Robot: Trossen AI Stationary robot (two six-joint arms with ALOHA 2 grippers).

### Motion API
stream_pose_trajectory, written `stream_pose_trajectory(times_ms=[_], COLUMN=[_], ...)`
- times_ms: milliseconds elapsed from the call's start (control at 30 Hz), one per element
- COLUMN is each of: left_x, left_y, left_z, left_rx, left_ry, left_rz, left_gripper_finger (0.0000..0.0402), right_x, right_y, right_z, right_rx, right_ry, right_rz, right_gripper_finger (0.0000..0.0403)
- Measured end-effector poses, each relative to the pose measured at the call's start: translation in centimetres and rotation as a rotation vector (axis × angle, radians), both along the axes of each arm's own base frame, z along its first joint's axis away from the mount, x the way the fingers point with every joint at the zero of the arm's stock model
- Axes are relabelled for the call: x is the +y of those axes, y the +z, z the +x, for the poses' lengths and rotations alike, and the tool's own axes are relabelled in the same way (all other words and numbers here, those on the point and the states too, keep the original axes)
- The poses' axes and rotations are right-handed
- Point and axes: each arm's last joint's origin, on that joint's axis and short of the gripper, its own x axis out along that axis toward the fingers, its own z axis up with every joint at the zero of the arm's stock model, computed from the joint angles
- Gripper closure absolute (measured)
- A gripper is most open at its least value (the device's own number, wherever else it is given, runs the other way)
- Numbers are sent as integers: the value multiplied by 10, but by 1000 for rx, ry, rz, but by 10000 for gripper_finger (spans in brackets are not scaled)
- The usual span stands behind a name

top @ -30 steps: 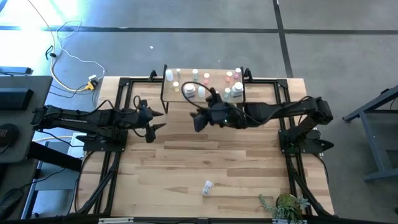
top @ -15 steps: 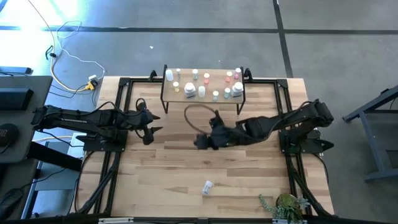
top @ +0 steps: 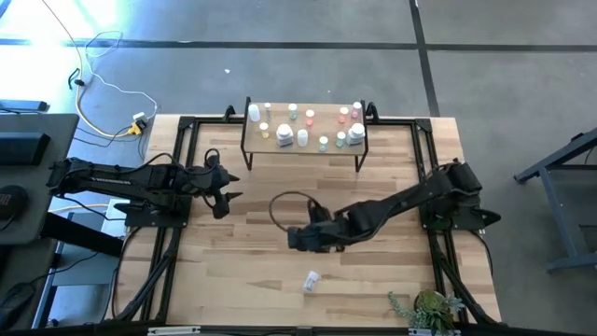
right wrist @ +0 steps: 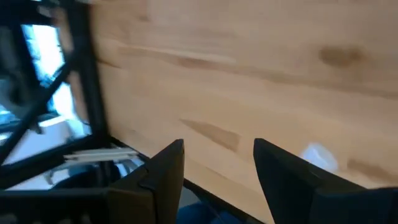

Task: Pick and place medicine bottles onto shelf by color
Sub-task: Put the transparent pill bottle on the shelf

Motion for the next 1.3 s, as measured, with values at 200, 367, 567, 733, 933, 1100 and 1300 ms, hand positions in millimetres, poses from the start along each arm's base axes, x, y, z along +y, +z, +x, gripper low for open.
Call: stream_pose_trajectory(times_ms=[200,367,567,733,933,1100,1300], left_x=[0,0,0,0,0,0,0], left_y=[0,0,0,1,1,1,1], left_z=[0,0,0,0,1,1,1], left_rx=[1,0,-5,-13,-18,-18,-18], left_ry=[1,1,7,12,19,20,18], left_rz=[3,3,-3,-8,-16,-16,-15], left_gripper_finger=[181,181,181,181,181,181,181], right_x=[17,33,43,47,46,47,47], right_y=[-26,-38,-44,-46,-47,-47,-62], right_z=[4,2,-10,-16,-16,-17,-17], right_rx=[108,160,247,277,277,281,264], right_ry=[18,34,-23,-113,-88,-60,-82], right_rz=[106,158,151,135,117,110,144], right_gripper_finger=[219,219,219,219,219,219,219])
